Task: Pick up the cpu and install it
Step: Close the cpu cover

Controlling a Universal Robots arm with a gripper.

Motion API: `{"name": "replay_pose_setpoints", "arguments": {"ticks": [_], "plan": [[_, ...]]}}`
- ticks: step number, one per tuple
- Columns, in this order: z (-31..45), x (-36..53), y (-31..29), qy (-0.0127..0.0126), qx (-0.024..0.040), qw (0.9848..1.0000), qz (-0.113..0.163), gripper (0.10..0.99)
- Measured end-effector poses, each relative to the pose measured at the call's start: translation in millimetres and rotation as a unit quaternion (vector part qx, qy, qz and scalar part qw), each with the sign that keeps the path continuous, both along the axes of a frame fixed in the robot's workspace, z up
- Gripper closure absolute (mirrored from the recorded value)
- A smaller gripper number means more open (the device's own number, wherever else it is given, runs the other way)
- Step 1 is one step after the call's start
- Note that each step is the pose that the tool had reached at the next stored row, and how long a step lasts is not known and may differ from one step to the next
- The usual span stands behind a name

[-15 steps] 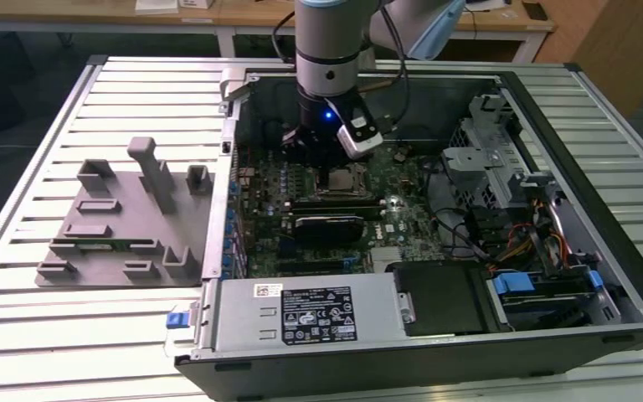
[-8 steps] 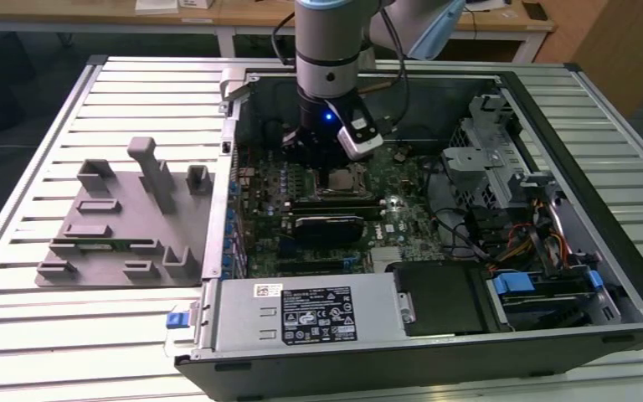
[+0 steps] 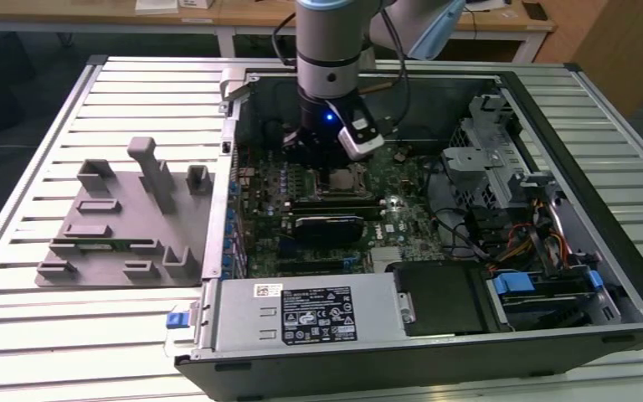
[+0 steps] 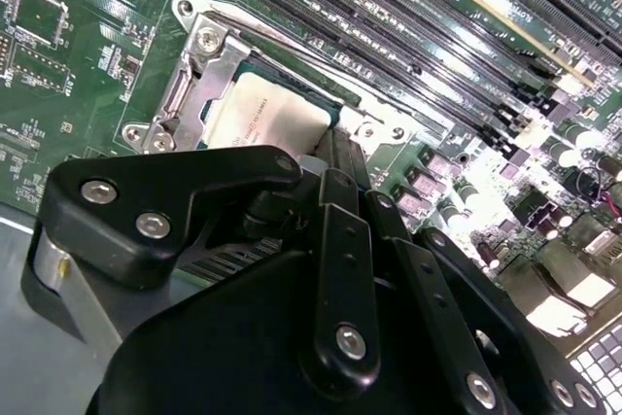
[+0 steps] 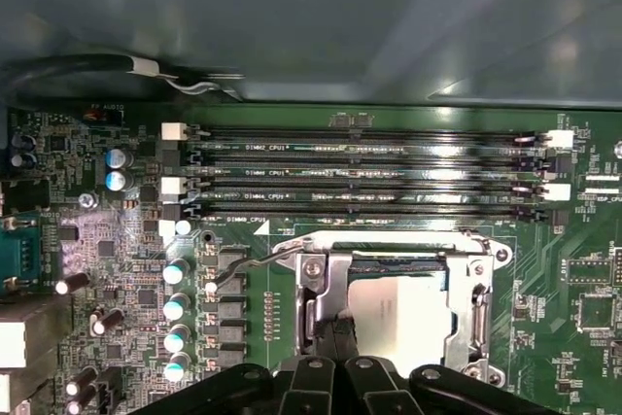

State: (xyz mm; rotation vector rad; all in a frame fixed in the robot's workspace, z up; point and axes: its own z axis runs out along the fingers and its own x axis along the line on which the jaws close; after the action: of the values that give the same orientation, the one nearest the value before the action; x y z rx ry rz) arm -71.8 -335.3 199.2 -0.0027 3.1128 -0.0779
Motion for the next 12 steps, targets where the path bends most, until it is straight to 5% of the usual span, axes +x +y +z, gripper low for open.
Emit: {"name": "replay_pose_setpoints", "arguments": {"ticks": [6,12], "plan": [[1.0,1.3,0.0,0.0002,-0.0002,1.0000,0.000,0.980],[13.1,1.3,0.0,0.0001,-0.0001,1.0000,0.000,0.980]]}}
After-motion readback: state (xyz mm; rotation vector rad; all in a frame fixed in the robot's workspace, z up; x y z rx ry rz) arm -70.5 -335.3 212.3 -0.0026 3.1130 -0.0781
